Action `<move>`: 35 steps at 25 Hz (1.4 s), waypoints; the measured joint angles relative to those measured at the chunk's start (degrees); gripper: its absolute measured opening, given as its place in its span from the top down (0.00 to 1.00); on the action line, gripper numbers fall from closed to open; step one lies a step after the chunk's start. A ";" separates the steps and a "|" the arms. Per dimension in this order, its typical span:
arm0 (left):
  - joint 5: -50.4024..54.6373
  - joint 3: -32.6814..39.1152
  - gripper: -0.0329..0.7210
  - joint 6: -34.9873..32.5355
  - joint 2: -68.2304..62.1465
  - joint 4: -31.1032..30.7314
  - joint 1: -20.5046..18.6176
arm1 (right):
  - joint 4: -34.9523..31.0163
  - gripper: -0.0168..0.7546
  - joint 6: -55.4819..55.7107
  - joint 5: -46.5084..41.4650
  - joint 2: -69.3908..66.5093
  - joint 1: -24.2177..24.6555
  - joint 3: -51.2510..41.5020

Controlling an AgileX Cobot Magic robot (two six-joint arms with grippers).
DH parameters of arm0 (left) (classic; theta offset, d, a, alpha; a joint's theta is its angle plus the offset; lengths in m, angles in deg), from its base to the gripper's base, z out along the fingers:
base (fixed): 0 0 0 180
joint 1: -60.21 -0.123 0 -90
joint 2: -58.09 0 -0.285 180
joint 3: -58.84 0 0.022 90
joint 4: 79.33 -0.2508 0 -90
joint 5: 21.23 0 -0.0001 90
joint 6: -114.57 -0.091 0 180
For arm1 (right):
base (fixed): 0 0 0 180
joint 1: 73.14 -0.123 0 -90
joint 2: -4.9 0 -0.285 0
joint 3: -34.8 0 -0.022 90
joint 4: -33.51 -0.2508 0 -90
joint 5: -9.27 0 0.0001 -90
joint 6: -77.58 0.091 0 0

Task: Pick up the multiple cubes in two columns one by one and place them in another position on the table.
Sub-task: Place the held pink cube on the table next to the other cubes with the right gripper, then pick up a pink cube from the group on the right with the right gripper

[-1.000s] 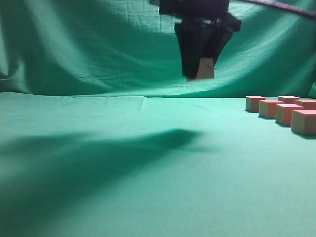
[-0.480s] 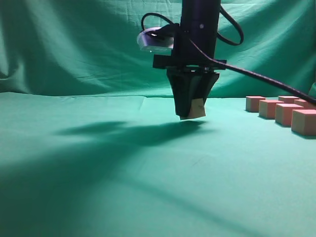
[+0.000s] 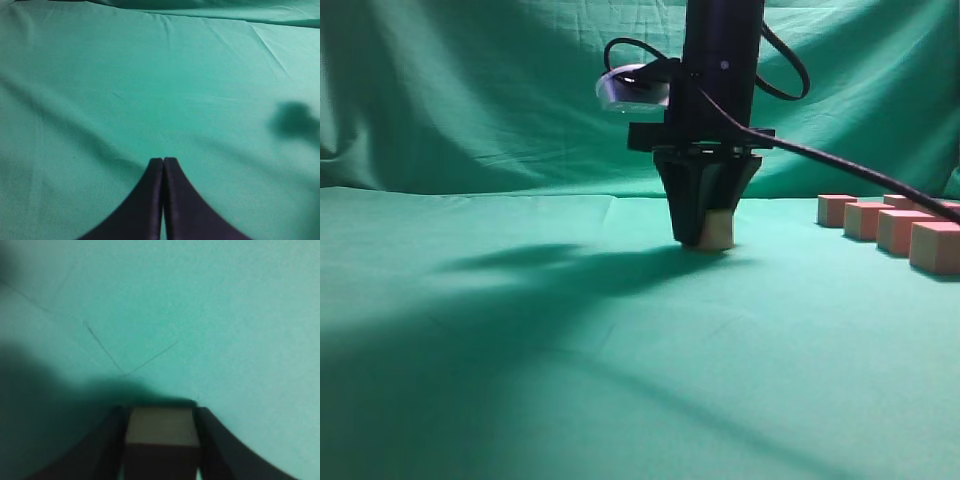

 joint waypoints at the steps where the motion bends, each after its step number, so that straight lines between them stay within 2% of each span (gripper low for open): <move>1: 0.00 0.00 0.96 0.00 0.00 0.00 0.00 | 0.00 0.51 0.16 -0.31 -0.24 0.00 0.00; 5: 0.00 0.00 0.96 0.00 0.00 0.00 0.00 | 0.27 0.21 2.29 -2.61 -0.35 0.00 0.14; 7: 0.00 0.00 0.96 0.00 0.00 0.00 0.00 | 0.66 0.13 2.71 -4.50 -0.40 0.00 1.55; 9: 0.00 0.00 0.96 0.00 0.00 0.00 0.00 | 1.75 0.14 3.39 -5.34 -0.40 0.00 4.08; 10: 0.00 0.00 0.96 0.00 0.00 0.00 0.00 | 2.49 0.09 4.41 -5.36 -0.40 0.00 5.44; 14: 0.00 0.00 0.96 0.00 0.00 0.00 0.00 | 5.01 0.11 7.12 -5.74 3.03 0.00 8.19; 15: 0.00 0.00 0.96 0.00 0.00 0.00 0.00 | 5.50 0.17 7.94 -5.86 4.85 0.00 8.34; 16: 0.00 0.00 0.96 0.00 0.00 0.00 0.00 | 5.78 0.19 8.85 -6.12 6.94 0.00 8.47; 19: 0.00 0.00 0.96 0.00 0.00 0.00 0.00 | 6.93 0.18 12.40 -6.51 13.93 0.25 8.47; 20: 0.00 0.00 0.96 0.00 0.00 0.00 0.00 | 6.94 0.25 13.47 -6.65 16.19 0.67 8.47; 23: 0.00 0.00 0.96 0.00 0.00 0.00 0.00 | 7.05 0.25 17.05 -6.91 24.92 3.21 6.63; 26: 0.00 0.00 0.96 0.00 0.00 0.00 0.00 | 7.16 0.25 20.25 -6.99 33.49 7.36 0.07; 35: 0.00 0.00 0.96 0.00 0.00 0.00 0.00 | 7.51 0.25 25.28 -7.03 49.57 19.86 -29.95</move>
